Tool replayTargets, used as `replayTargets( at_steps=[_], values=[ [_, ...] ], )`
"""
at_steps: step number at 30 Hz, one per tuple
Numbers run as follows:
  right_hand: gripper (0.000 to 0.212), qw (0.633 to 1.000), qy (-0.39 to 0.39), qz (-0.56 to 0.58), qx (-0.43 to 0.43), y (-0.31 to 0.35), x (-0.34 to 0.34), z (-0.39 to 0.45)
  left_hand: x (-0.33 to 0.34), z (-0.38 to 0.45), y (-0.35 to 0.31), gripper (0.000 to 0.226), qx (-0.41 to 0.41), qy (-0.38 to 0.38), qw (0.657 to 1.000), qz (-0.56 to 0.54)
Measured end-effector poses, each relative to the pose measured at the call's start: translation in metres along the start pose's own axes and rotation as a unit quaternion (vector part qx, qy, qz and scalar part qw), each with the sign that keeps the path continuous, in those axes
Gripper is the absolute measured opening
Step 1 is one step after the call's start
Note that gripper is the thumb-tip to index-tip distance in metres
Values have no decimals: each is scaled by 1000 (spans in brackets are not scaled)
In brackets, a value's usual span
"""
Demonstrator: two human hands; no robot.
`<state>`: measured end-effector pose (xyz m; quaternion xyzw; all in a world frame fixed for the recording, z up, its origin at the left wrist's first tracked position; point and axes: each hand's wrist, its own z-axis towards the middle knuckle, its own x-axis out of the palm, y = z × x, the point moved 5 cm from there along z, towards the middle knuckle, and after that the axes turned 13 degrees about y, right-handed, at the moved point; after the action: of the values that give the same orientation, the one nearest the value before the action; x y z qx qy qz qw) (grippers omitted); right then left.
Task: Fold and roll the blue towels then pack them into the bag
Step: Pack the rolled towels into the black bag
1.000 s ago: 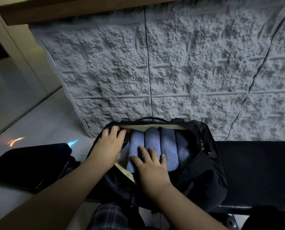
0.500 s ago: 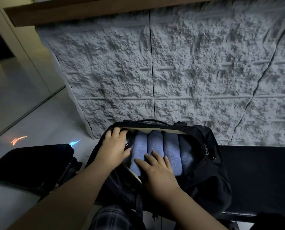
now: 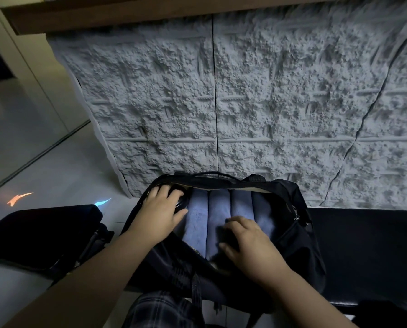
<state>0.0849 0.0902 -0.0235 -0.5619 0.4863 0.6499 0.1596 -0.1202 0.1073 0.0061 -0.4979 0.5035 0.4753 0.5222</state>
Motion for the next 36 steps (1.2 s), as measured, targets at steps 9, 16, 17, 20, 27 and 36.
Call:
replayTargets(
  at_steps=[9,16,17,20,27,36],
  values=[
    [62,971,104,-215,-9,-15,-21,-35,0,-37,-5,77,196,95,969,120],
    [25,991,17,-129,-11,-10,-62,-37,-20,-37,1,30,106,89,982,129],
    [23,996,-12,-91,-9,-10,-73,-39,-27,-36,1,31,88,83,984,128],
    [18,996,-83,-14,-9,-14,-96,-43,-53,-35,-2,29,57,15,993,99],
    [25,971,-234,-38,-28,-27,-81,-67,-58,-40,-17,17,17,-65,997,38],
    [38,948,-236,156,148,-98,-64,-85,-54,-31,-115,24,111,-99,988,-39]
  ],
)
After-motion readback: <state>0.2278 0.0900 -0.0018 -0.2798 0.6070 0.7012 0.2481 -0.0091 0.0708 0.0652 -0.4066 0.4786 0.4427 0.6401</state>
